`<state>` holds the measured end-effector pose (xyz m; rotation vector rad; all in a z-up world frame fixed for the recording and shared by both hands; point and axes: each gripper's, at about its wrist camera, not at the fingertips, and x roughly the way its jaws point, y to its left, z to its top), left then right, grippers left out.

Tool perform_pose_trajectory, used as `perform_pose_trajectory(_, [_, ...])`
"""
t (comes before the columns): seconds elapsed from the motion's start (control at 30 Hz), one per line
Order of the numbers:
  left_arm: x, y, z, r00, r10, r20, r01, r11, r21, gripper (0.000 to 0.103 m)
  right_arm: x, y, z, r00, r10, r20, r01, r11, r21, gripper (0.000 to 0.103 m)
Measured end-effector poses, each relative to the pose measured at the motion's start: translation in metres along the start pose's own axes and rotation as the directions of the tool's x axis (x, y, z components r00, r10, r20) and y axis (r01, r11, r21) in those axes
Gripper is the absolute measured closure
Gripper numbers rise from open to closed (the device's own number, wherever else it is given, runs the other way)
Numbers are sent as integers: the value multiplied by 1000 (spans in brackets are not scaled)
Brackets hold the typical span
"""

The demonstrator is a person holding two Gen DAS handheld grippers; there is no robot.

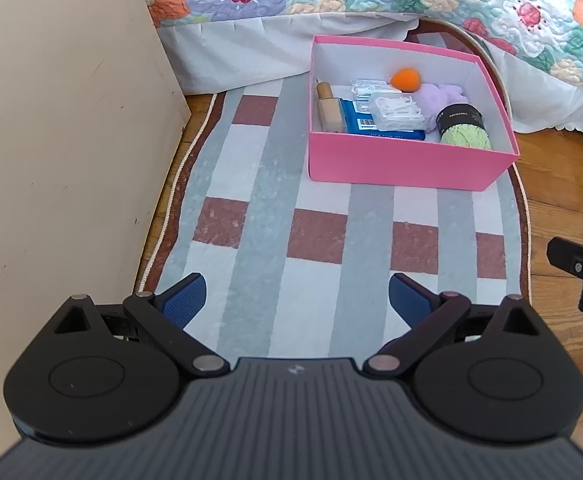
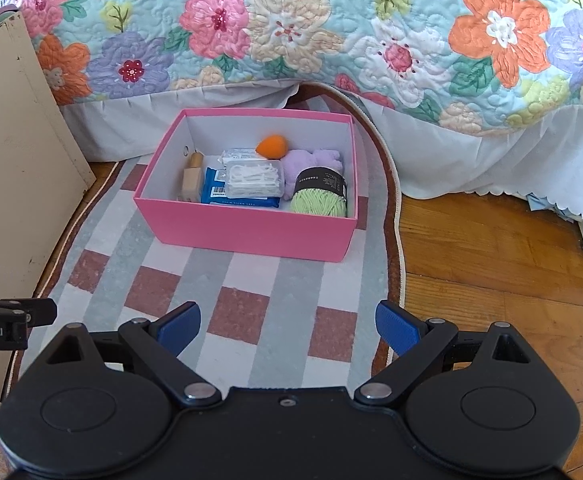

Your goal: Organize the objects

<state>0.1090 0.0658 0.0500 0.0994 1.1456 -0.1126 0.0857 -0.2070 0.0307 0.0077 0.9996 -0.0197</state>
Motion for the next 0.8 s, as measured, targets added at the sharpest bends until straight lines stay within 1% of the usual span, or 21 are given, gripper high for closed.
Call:
perform_pose_trajectory(0.53, [1,0,1,1000,-1,-4,1,1000,2,4,1,2,0,1000,-8,-8,8,1000,-3,6])
perform_pose_trajectory(0.63, [0,-1,0,1000,6,6,-6,1000,15,1,2,0,0,1000,-10,-11,10,1000,-4,6])
perform_pose_trajectory(0.8, [0,-2,2,1000,0,5,0,1000,19,1,4,-1,0,1000,-12,-18,12,1000,-6,6])
